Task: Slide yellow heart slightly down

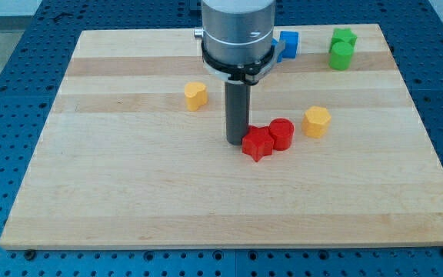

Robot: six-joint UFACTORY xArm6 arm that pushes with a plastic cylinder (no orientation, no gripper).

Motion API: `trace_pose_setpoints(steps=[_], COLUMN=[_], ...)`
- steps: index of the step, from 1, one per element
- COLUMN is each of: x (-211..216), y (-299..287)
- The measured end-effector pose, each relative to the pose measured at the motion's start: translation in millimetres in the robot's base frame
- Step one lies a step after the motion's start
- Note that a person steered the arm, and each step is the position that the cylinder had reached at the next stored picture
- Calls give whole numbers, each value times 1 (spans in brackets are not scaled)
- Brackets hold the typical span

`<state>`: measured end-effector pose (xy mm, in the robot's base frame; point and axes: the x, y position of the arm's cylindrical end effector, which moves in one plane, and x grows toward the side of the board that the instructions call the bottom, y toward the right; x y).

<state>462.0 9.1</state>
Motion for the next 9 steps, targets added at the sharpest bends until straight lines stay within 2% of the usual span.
trace_pose_setpoints(steps=[5,6,8,9], x=[-14,-31,-107,-113], y=[34,24,32,0])
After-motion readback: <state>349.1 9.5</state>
